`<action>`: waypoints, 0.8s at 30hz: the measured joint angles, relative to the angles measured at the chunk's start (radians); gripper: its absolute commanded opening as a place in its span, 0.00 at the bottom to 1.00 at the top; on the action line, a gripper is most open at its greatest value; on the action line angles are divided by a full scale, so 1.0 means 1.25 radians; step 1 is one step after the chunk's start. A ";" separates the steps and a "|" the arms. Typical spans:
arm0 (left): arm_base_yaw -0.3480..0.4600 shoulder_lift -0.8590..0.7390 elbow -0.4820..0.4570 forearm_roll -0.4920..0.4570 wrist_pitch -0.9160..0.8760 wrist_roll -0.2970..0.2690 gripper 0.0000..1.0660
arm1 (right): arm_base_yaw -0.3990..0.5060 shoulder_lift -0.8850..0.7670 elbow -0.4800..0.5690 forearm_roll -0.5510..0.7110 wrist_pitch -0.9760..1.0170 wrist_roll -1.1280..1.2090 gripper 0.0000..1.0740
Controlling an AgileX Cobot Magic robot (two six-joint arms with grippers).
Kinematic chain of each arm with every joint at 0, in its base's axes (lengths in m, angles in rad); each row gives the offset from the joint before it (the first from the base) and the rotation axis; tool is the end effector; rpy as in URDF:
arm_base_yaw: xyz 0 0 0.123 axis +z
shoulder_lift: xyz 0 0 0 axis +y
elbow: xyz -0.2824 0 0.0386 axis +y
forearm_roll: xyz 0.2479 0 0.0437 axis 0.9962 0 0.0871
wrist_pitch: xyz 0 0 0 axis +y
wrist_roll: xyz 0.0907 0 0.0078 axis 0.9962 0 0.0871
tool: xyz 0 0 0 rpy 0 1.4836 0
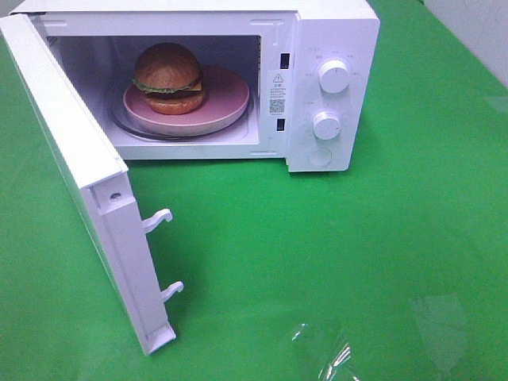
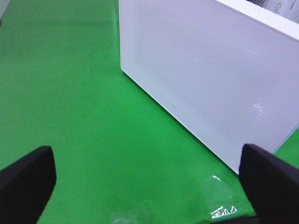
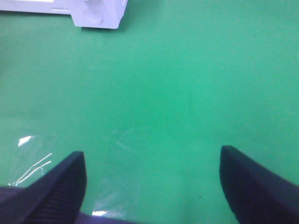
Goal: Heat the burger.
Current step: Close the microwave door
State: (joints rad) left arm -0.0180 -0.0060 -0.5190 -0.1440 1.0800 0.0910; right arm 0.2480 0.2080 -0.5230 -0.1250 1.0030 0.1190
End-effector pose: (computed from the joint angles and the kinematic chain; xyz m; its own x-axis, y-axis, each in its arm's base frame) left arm -0.0095 -0.0114 0.2815 -0.4439 0.0306 -0.8956 0.1412 0.9893 -0.0362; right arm 0.0301 -0.0023 0.2864 -0.5527 -0.0871 -0.8288 -0.1316 0.9912 -0.0164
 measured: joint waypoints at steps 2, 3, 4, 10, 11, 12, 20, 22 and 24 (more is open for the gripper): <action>0.000 0.000 0.000 0.000 0.000 0.000 0.93 | -0.023 -0.033 0.014 0.019 -0.006 0.004 0.71; 0.000 0.000 0.000 0.000 0.000 0.000 0.93 | -0.031 -0.046 0.019 0.028 -0.012 0.005 0.71; 0.000 0.000 0.000 0.000 0.000 0.000 0.93 | -0.031 -0.046 0.019 0.028 -0.012 0.005 0.71; 0.000 0.000 0.000 0.000 0.000 0.000 0.93 | -0.062 -0.146 0.023 0.050 -0.026 0.006 0.71; 0.000 0.000 0.000 0.000 0.000 0.000 0.93 | -0.062 -0.146 0.023 0.050 -0.026 0.006 0.71; 0.000 0.000 0.000 0.000 0.000 0.000 0.93 | -0.062 -0.157 0.023 0.050 -0.027 0.006 0.71; 0.000 0.000 0.000 0.000 0.000 0.000 0.93 | -0.065 -0.170 0.023 0.050 -0.026 0.006 0.71; 0.000 0.000 0.000 0.000 0.000 0.000 0.93 | -0.072 -0.170 0.023 0.050 -0.026 0.006 0.71; 0.000 0.000 0.000 0.000 0.000 0.000 0.93 | -0.088 -0.170 0.023 0.050 -0.026 0.006 0.71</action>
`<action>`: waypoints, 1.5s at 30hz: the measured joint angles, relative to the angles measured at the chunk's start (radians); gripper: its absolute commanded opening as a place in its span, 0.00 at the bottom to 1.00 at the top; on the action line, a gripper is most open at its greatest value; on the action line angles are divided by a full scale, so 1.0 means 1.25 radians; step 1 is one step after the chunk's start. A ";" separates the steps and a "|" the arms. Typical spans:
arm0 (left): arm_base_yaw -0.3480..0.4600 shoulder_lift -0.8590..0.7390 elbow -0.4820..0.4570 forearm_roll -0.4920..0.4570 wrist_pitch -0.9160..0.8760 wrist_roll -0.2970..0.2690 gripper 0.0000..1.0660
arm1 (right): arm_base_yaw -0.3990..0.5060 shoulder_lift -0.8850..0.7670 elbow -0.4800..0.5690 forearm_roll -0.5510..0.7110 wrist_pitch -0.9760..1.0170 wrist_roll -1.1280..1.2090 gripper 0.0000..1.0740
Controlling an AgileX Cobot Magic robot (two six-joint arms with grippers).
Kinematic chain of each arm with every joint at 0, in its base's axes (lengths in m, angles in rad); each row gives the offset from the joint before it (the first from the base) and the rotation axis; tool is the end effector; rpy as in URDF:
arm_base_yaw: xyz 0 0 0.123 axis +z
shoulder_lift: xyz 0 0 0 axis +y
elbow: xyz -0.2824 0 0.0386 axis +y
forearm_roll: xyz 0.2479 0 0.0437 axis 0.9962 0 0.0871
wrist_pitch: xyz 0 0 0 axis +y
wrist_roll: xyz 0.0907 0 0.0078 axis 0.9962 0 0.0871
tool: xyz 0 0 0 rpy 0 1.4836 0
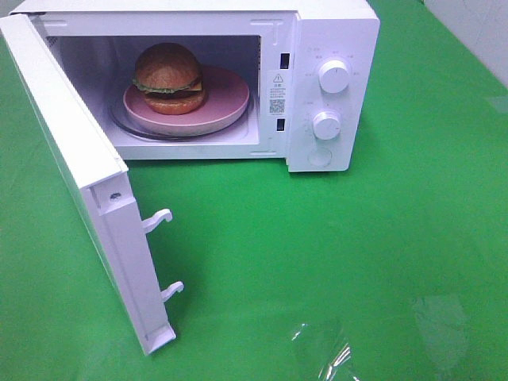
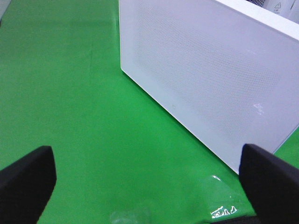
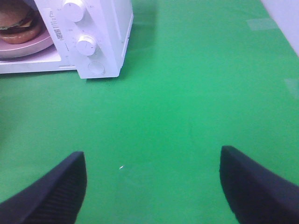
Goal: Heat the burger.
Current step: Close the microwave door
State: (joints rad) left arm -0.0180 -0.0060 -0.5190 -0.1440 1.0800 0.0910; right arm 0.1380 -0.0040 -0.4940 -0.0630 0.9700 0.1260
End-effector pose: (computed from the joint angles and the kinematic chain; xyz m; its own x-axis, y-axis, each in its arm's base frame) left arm -0.0095 -0.0114 0.2815 -0.4439 0.0306 -0.8956 0.1412 0.9893 -0.0362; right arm -0.0007 -0.0049 0.2831 -0.3775 0.0385 -0.9252 -0.0558 0.9964 0.0643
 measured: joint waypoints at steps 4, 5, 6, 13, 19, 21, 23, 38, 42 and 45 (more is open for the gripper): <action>0.000 0.000 0.000 0.000 0.000 0.000 0.93 | -0.018 0.000 0.000 -0.001 0.000 0.000 0.71; 0.000 0.000 0.000 0.000 0.000 0.000 0.93 | -0.018 0.000 0.000 -0.001 0.000 0.000 0.71; 0.000 0.000 0.000 0.000 0.000 0.000 0.93 | -0.018 0.000 0.000 -0.001 0.000 0.000 0.71; 0.000 0.000 0.000 0.000 0.000 0.000 0.93 | -0.022 0.000 0.000 -0.001 0.000 0.000 0.71; 0.000 0.000 0.000 0.000 0.000 0.000 0.93 | -0.022 0.000 0.000 -0.001 0.000 0.000 0.71; 0.000 0.000 0.000 0.000 0.000 0.000 0.93 | -0.022 0.000 0.000 -0.001 0.000 0.000 0.71; 0.000 0.000 0.000 0.000 0.000 0.000 0.93 | -0.022 0.000 0.000 -0.001 0.000 0.000 0.71; 0.000 0.000 0.000 0.000 0.000 0.000 0.93 | -0.022 0.000 0.000 -0.001 0.000 0.000 0.71; 0.000 0.000 0.000 0.000 0.000 0.000 0.93 | -0.022 0.000 0.000 -0.001 0.000 0.001 0.71; 0.000 0.000 0.000 0.000 0.000 0.000 0.93 | -0.022 0.000 0.000 -0.001 0.000 0.001 0.71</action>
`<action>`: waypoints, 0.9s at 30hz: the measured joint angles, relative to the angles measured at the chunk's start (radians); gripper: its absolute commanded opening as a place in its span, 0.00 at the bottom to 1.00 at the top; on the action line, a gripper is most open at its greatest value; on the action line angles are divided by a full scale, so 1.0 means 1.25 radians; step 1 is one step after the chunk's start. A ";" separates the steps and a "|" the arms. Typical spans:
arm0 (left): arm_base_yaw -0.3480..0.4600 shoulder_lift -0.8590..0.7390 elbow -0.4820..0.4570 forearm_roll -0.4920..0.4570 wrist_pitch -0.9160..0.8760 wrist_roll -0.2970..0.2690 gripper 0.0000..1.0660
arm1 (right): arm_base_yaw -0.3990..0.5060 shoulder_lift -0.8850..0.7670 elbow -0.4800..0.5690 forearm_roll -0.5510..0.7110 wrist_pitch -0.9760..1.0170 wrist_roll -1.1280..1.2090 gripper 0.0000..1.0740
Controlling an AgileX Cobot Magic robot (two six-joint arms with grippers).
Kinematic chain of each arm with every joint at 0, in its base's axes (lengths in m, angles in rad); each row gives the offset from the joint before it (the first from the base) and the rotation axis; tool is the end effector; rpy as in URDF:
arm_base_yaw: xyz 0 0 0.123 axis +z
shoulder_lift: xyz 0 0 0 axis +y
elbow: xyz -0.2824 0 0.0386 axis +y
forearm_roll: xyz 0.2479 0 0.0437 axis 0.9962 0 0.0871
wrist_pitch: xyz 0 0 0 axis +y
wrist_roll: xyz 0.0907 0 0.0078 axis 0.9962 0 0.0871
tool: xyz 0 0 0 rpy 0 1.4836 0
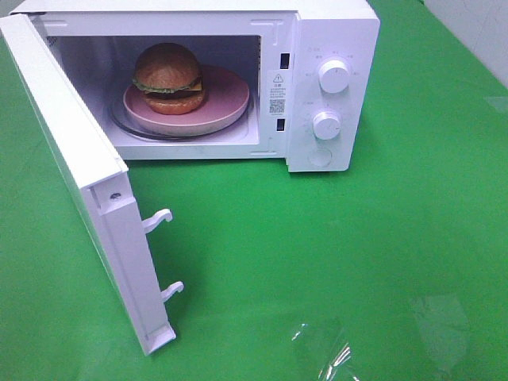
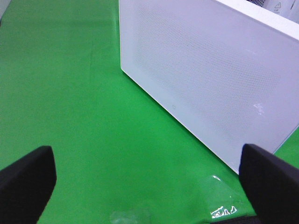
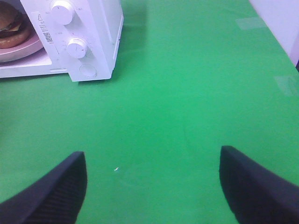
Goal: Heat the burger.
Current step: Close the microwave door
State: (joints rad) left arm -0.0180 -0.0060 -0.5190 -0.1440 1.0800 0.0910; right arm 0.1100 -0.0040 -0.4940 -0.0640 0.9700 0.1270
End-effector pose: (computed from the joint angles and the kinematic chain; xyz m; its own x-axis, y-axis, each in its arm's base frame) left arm -0.0095 -0.0114 0.2815 -0.4439 0.0306 -0.8956 0.1412 0.9893 -0.0362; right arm -0.0009 -0.0049 0.2831 -0.3762 0.0495 -0.9252 -0.0270 0.9976 0.0644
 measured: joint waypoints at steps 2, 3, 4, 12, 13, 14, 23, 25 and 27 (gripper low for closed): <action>0.000 0.000 0.000 0.000 0.000 0.000 0.93 | 0.000 0.000 0.000 0.000 0.000 0.000 0.71; 0.000 0.000 0.000 0.000 0.000 0.000 0.93 | 0.000 0.000 0.000 0.000 0.000 0.000 0.71; 0.000 0.000 0.000 0.000 0.000 0.000 0.93 | 0.000 0.000 0.000 0.000 0.000 0.000 0.71; 0.000 0.000 0.000 0.001 0.000 -0.007 0.92 | 0.000 0.000 0.000 0.000 0.000 0.000 0.71; 0.000 0.000 0.000 0.001 0.000 -0.008 0.91 | 0.000 0.000 0.000 0.000 0.000 0.000 0.71; 0.000 0.000 0.000 0.001 -0.003 -0.012 0.89 | 0.000 0.000 0.000 0.000 0.000 0.000 0.71; 0.000 0.046 -0.014 0.002 -0.084 -0.042 0.59 | 0.000 0.000 0.000 0.000 0.000 0.002 0.71; 0.000 0.066 -0.014 0.002 -0.113 -0.045 0.48 | 0.000 0.000 0.000 0.000 0.000 0.002 0.71; 0.000 0.078 -0.014 0.002 -0.129 -0.045 0.42 | 0.000 0.000 0.000 0.000 0.000 0.002 0.71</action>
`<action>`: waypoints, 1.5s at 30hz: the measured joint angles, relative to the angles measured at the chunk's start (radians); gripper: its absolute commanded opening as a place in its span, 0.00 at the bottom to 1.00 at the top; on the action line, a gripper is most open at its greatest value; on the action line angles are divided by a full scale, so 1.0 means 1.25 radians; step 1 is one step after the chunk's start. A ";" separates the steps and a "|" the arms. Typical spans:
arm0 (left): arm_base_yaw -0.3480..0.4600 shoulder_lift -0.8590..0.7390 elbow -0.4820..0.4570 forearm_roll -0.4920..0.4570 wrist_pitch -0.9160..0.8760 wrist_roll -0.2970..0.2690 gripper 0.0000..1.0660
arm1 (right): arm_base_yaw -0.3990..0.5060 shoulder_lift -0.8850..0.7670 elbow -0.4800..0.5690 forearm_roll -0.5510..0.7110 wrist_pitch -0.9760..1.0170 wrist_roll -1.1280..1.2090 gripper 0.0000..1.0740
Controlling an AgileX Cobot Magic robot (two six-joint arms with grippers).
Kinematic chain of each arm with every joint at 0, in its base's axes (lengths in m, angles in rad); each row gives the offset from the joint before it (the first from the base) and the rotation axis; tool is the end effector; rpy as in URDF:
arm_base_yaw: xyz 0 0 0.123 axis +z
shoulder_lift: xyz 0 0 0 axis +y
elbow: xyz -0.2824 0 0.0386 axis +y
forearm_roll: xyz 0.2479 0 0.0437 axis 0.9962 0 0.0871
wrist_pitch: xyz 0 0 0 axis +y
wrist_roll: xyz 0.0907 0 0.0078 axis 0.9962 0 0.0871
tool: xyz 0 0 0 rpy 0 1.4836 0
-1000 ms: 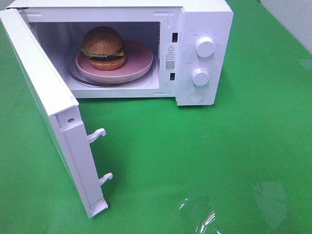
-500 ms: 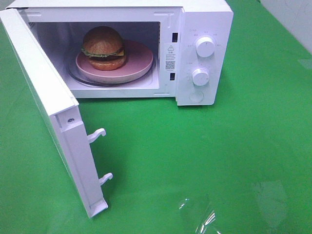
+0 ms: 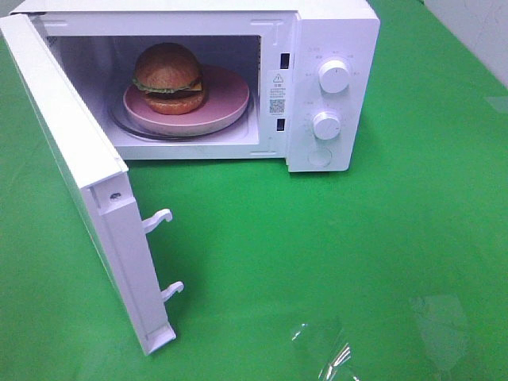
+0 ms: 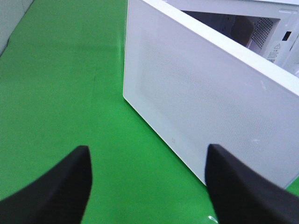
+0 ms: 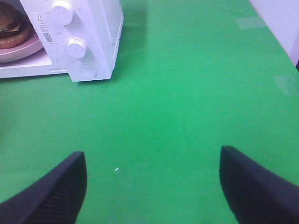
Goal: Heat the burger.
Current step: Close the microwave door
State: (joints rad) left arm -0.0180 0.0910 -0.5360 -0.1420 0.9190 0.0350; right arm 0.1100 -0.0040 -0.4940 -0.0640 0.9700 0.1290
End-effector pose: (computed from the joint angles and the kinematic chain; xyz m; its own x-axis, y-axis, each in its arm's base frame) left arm 0.0109 -0.0105 0.2994 -0.3784 -0.0444 -0.9246 0.1029 0.9906 -0.0897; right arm -0.0009 -0.0049 0.2831 -0.3763 0.0515 -0.9251 -0.0263 0.9975 0.0662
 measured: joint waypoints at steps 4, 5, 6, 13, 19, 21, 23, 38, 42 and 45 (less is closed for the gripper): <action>0.000 0.043 0.000 0.000 -0.058 0.000 0.16 | 0.000 0.000 0.000 0.000 0.000 0.000 0.71; 0.000 0.069 0.000 0.000 -0.086 0.000 0.02 | 0.000 0.000 0.000 0.000 0.000 0.000 0.71; 0.000 0.080 0.000 0.000 -0.097 0.000 0.00 | 0.000 0.000 0.000 0.000 0.000 0.000 0.71; 0.000 0.164 0.031 0.002 -0.198 0.000 0.00 | 0.000 0.000 0.000 0.000 0.000 0.000 0.71; 0.000 0.230 0.102 0.002 -0.370 0.000 0.00 | 0.000 0.000 0.000 0.000 0.000 0.000 0.71; 0.000 0.238 0.111 0.002 -0.401 0.000 0.00 | 0.000 0.000 0.000 0.000 0.000 0.001 0.71; 0.000 0.262 0.146 0.000 -0.478 0.000 0.00 | 0.000 0.000 0.000 0.000 0.000 0.001 0.71; 0.000 0.518 0.277 0.004 -0.985 -0.004 0.00 | 0.000 0.000 0.000 0.000 0.000 0.002 0.71; 0.000 0.611 0.279 0.054 -1.070 -0.042 0.00 | 0.000 0.000 0.000 0.000 0.000 0.002 0.71; 0.000 0.674 0.279 0.124 -1.122 -0.080 0.00 | 0.000 0.000 0.000 0.000 0.000 0.002 0.71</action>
State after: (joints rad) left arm -0.0180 0.9340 -0.1870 0.0130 -0.4840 -0.0650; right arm 0.1100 -0.0040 -0.4940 -0.0640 0.9700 0.1310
